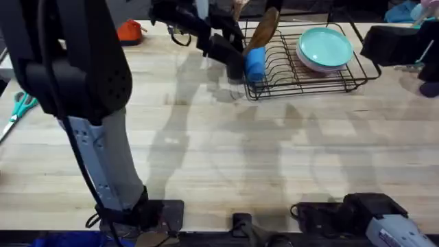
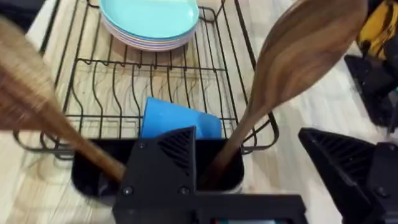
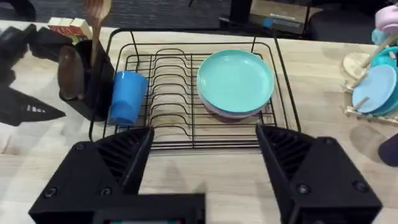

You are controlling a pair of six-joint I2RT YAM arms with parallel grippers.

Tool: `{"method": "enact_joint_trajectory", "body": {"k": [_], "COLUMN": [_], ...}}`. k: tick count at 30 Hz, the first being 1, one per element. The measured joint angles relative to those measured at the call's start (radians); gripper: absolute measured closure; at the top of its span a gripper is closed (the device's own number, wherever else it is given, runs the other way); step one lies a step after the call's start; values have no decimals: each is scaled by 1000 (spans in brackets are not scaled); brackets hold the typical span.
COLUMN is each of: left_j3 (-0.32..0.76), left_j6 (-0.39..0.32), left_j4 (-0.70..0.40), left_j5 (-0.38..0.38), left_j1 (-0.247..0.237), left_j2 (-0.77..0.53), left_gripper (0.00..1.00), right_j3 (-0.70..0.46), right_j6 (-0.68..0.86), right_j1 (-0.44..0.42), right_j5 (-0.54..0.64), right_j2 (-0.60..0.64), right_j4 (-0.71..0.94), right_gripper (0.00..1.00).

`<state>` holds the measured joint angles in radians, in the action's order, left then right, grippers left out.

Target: Pick up the spoon on the table one by one and put them onto the rack

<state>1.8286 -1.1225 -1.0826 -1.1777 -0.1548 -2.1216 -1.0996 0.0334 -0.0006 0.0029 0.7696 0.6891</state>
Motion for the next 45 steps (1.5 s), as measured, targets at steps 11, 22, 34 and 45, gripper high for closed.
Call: {"method": "enact_joint_trajectory", "body": {"k": [11,22,34,45], "left_j3": [63,391,789,870], "left_j6": [0,8,325,658], "left_j4": [-153,-414,-599,-608], "left_j5": [-22,320,787,958], "left_j1": [96,137,139,139], "left_j2": [0,0,0,15], "left_gripper": [6,6,5,6], "right_j3": [0,0,0,0], "right_j6": [0,1,35,39], "right_j1": [0,0,0,0], "right_j5": [0,0,0,0], "right_j2": [0,0,0,0], "right_j4": [0,0,0,0], "right_gripper": [3,3,4,4]}}
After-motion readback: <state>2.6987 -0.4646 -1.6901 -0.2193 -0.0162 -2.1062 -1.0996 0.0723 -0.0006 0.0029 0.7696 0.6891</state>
